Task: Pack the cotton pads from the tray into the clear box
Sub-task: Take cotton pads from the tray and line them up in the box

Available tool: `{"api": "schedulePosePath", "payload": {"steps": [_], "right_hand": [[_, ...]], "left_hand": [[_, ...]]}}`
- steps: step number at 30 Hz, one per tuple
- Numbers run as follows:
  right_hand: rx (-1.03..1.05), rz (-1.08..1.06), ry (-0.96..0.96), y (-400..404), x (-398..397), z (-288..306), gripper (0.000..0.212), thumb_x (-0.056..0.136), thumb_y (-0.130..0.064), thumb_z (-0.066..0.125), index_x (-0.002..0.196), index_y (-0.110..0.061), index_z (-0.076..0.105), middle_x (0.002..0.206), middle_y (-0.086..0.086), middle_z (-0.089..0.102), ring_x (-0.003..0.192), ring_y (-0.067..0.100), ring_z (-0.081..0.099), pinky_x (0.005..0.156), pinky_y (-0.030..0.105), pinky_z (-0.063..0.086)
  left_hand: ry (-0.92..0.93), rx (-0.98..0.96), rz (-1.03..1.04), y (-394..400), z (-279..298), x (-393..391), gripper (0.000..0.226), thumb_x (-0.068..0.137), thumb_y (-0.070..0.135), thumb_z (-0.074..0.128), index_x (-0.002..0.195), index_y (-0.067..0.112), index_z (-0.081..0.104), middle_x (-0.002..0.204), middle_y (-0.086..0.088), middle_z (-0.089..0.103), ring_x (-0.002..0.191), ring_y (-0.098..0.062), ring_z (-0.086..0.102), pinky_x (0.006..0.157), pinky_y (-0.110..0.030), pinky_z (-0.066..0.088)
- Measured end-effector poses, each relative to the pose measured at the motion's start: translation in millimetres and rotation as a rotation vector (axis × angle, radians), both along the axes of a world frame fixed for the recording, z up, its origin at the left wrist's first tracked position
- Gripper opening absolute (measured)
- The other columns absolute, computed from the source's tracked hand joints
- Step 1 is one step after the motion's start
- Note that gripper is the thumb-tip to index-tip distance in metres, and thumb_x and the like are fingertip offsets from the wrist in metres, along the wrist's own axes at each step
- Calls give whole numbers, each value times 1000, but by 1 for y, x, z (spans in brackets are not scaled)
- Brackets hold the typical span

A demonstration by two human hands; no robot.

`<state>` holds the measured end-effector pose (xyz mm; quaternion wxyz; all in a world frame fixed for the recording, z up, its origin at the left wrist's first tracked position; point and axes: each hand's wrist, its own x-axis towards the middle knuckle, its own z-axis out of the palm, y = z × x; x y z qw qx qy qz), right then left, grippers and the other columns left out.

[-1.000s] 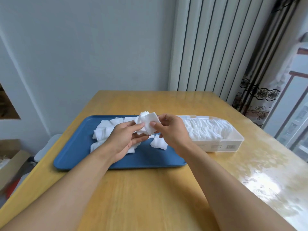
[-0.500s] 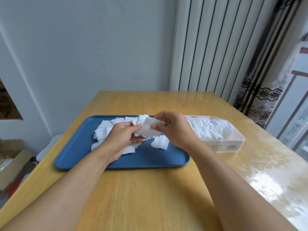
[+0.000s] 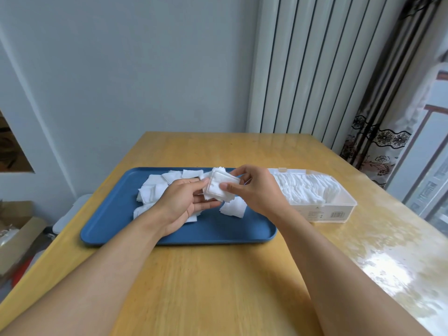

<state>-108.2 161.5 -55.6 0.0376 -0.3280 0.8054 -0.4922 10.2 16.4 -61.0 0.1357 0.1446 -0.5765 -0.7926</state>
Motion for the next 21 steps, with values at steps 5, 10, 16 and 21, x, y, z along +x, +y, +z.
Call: {"api": "schedulePosePath", "payload": {"steps": [5,10,16,21], "right_hand": [[-72,-36,-38,1,2,0,32,76,-36,88,81,-18,62,74,-5,63,60,10,53,54,23,40],[-258,-53,-117,2,0,4,18,89,-22,76,89,-18,58,83,4,73,73,22,67,67,42,54],[-105,252,-62,2,5,9,15,96,-12,67,95,-27,69,87,-5,69,66,3,58,64,23,51],[-99,205,-18,-4,5,2,21,93,-13,72,106,-30,67,78,-11,66,62,-1,57,62,17,44]], "left_hand": [[-17,125,89,-3,2,-1,23,106,8,49,109,-6,68,104,-20,75,94,-31,75,86,-42,62],[-26,177,232,-10,2,-2,19,106,10,51,104,-4,64,96,-19,72,105,-42,69,92,-42,58],[-15,53,174,-8,-1,-1,24,107,7,46,108,-2,69,103,-17,76,87,-27,74,80,-34,63],[-14,-15,31,0,0,0,34,105,-1,38,112,0,71,113,-18,76,104,-32,73,94,-43,59]]}}
